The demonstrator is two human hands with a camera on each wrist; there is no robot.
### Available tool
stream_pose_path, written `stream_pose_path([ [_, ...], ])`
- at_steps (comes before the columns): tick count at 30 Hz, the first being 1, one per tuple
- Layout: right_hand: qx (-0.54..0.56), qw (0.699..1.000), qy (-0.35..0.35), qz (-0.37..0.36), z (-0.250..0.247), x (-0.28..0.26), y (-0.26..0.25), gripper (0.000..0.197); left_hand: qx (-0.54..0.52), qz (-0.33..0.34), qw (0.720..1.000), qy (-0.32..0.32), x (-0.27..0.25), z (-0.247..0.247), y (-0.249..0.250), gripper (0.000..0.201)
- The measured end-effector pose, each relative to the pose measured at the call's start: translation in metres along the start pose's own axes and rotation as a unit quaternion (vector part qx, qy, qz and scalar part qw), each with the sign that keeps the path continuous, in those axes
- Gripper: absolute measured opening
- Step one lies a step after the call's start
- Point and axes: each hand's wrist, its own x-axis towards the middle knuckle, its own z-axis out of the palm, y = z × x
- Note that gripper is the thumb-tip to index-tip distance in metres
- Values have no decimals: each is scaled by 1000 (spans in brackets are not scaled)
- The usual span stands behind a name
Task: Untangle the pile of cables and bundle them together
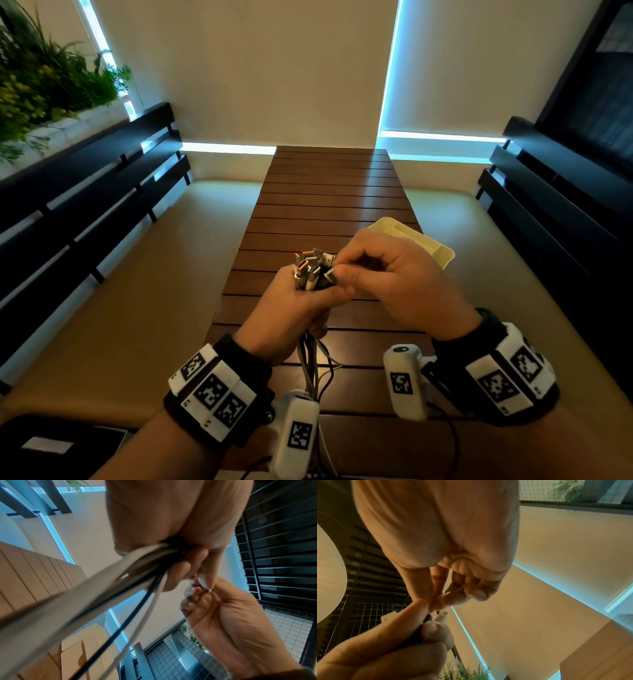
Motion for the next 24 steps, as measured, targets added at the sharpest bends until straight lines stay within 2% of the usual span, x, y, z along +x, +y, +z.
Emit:
stream_pose_path([
  [3,-52,998,-18,-35,-2,2,-4,8,-24,-14,1000,-7,0,-1,0,8],
  [5,-67,996,0,-51,-2,2,-7,14,-15,-12,1000,4,-1,-2,0,12],
  [8,-50,996,38,-66,3,0,-17,20,8,-11,1000,24,-2,-2,1,13],
  [10,-39,995,30,-82,11,1,-25,23,9,-17,999,31,-2,-1,1,17],
  [14,-54,993,24,-98,27,6,-27,15,24,8,1000,14,-6,0,1,7],
  [21,-61,994,14,-86,31,8,-32,15,-48,-7,999,6,-15,-5,2,23],
  [24,-74,993,20,-89,35,8,-31,15,-76,-7,997,1,-16,-8,1,15],
])
